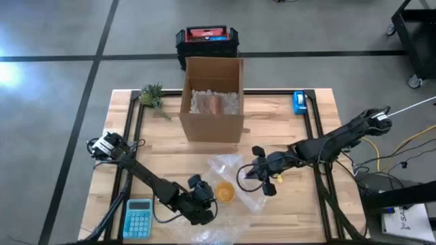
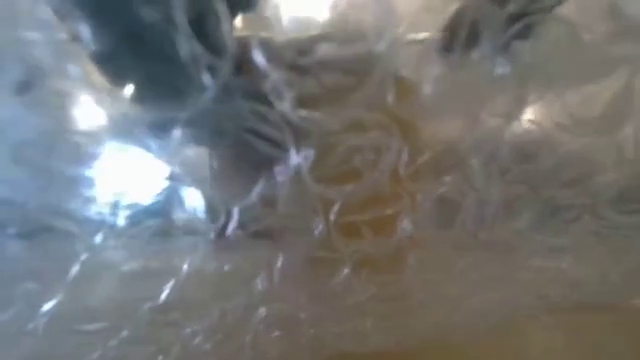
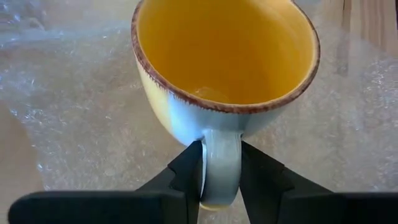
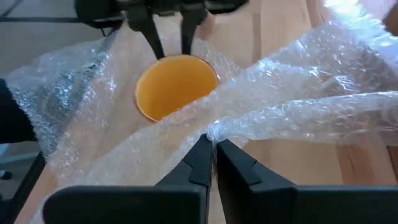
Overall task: Wrap mug
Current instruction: Wrap the yellow mug with bubble wrap
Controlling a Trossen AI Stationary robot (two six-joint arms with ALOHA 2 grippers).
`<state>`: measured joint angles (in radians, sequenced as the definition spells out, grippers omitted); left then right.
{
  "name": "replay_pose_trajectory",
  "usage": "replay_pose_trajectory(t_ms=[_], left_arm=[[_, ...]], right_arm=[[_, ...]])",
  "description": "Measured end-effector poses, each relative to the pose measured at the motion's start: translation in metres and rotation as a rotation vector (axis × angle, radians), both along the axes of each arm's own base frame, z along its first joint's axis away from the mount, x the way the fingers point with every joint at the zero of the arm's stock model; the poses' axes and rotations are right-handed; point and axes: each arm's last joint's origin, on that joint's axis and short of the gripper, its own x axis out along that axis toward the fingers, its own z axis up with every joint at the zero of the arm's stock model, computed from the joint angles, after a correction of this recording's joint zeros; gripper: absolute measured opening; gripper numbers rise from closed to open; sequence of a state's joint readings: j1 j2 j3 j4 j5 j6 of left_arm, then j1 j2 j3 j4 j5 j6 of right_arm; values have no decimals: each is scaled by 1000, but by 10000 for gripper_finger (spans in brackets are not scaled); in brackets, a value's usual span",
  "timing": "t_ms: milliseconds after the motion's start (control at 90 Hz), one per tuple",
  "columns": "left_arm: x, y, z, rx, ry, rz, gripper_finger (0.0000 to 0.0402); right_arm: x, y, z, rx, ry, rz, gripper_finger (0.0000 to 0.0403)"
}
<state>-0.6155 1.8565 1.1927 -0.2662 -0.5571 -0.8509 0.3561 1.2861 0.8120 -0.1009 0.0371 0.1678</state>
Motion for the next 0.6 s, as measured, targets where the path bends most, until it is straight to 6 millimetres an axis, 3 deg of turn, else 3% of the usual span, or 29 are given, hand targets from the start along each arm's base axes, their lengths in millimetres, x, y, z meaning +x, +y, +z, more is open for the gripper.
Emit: replay_pose_trajectory(t_ms=[256, 600], left_arm=[[0, 0, 0, -2, -4, 0, 85], [0, 0, 0, 4, -3, -4, 81]], right_arm=[[0, 16, 4, -25, -83, 44, 0], [20, 32, -22, -85, -81, 105, 0]])
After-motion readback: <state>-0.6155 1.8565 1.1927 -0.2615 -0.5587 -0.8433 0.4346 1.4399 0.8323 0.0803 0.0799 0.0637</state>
